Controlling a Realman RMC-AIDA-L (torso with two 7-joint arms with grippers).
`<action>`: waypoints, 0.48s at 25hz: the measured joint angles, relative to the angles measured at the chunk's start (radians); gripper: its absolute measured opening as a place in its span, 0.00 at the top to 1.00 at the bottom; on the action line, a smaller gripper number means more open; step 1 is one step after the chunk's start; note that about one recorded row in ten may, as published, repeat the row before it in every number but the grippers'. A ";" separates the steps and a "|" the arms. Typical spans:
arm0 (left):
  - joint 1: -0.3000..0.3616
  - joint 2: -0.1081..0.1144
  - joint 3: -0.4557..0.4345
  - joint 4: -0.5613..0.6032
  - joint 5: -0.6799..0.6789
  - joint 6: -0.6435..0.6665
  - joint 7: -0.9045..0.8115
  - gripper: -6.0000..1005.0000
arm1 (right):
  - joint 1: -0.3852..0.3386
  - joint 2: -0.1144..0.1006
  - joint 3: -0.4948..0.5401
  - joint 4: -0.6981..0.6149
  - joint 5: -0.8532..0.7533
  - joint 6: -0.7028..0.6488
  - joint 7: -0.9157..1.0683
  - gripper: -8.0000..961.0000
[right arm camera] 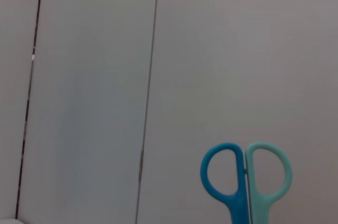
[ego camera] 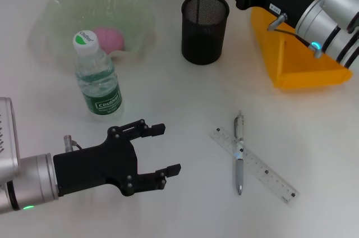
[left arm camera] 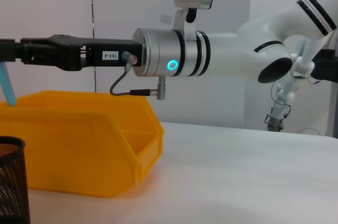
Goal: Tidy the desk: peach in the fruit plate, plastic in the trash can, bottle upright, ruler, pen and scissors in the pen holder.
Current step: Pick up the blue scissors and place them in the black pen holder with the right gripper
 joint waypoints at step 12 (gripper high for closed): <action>-0.006 0.000 0.001 -0.003 0.000 0.008 -0.005 0.21 | 0.042 0.000 -0.063 0.037 0.008 0.067 0.005 0.78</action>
